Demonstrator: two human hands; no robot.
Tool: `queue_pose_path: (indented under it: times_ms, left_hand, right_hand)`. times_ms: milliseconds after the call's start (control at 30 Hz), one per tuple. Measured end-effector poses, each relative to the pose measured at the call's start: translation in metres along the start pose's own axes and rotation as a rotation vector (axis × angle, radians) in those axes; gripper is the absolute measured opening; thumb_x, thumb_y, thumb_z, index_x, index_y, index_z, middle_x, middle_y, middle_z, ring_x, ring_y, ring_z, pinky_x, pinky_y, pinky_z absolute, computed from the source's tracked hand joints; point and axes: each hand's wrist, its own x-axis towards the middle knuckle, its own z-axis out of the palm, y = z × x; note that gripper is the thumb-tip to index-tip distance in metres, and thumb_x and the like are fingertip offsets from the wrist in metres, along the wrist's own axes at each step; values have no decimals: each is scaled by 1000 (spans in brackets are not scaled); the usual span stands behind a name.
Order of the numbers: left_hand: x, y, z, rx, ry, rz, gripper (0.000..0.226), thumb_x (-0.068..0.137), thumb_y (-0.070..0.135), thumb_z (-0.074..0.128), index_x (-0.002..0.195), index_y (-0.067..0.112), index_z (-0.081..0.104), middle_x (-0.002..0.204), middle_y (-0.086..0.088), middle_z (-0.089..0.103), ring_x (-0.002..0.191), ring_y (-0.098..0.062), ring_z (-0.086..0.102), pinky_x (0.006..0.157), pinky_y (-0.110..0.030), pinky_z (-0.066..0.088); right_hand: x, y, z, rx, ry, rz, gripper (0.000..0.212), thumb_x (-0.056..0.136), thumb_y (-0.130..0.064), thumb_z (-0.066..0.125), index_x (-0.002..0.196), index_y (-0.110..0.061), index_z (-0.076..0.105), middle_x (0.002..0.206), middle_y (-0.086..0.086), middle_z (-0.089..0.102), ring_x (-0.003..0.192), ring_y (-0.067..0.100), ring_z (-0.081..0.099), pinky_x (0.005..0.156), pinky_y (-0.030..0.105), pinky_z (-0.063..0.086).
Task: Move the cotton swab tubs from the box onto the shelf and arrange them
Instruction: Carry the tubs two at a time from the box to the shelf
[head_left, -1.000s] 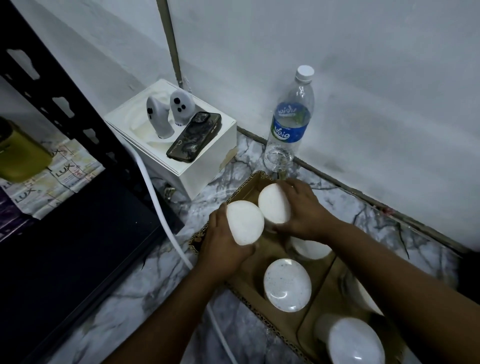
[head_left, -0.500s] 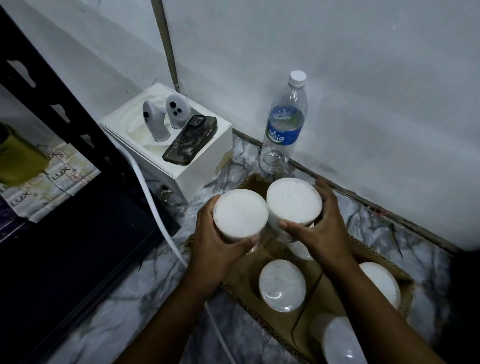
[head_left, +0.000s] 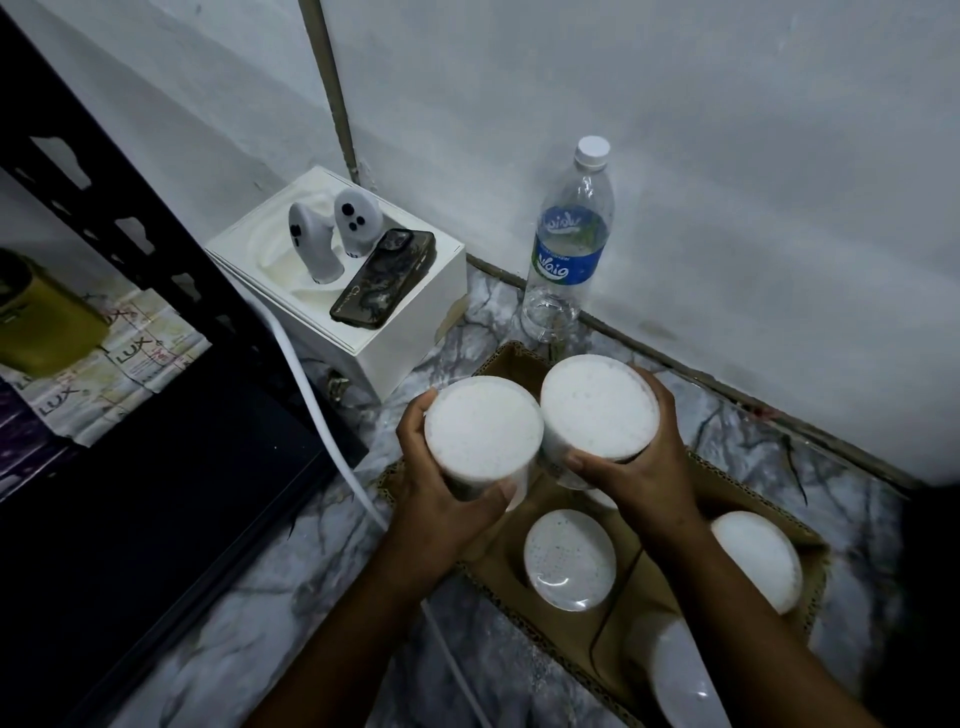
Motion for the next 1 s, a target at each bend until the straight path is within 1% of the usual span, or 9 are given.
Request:
queue_pose_path:
  times_ms: [133,233,367,400,533,667,767,900,1000]
  left_hand:
    - [0,2,-4,-24,-20,-14,99,52,39,79,133,34,23,132,24,37,120,12,43,89,-8,44]
    - [2,4,-7,-13,-3,-24,114,45,44,82,139,31,19,130,27,39,116,18,43,88,-4,42]
    - [5,-1,-9,12,40,10,116,42,60,87,137,20,33,137,0,46,127,-13,47,99,-34,48]
    - [5,0,-9,2,54,12,115,42,64,85,135,23,33,138,1,46,127,-13,47,99,-33,48]
    - [3,9,-5,-28,60,31,104,47,65,82,130,29,30,129,29,46,122,4,47,91,-11,44]
    - [2,14,-5,-34,17,25,98,52,48,83,130,30,26,131,23,39,118,13,45,88,-8,45]
    - [2,17,-7,-25,-6,32,93,55,39,78,131,30,25,133,20,37,119,13,44,90,-10,44]
    - [5,22,-13,9,21,55,106,51,39,84,137,29,23,136,22,37,124,8,41,94,-8,41]
    - [4,29,-16,-7,24,60,100,50,36,84,134,28,31,137,13,43,125,4,44,95,-10,42]
  right_hand:
    - [0,-5,2,10,30,-13,95,40,-44,80,124,-37,36,122,-24,44,105,-22,46,77,1,44]
    - [-1,-7,2,-6,29,-30,92,40,-45,81,121,-40,37,124,-23,44,108,-20,45,80,1,43]
    - [-4,-8,2,-15,24,-56,95,40,-45,81,124,-34,35,124,-22,44,110,-21,44,81,0,41]
    - [-5,-9,3,-15,23,-62,96,41,-44,81,125,-32,35,124,-21,44,109,-22,44,81,-1,40]
    - [-7,-11,5,-19,23,-81,95,43,-38,84,124,-31,34,123,-21,43,107,-24,44,80,-2,39]
    - [-5,-12,4,1,23,-77,101,44,-37,86,129,-28,32,124,-21,42,106,-26,43,79,-3,40]
    - [-4,-10,2,-17,22,-77,108,49,-15,93,135,-26,29,124,-21,41,104,-30,40,79,-6,37]
    - [-4,-21,3,-19,31,-93,105,44,-40,84,133,-26,32,127,-23,43,111,-23,42,86,-3,36]
    - [-7,-31,4,-12,34,-113,100,46,-43,81,132,-21,36,128,-15,47,114,-16,45,88,0,38]
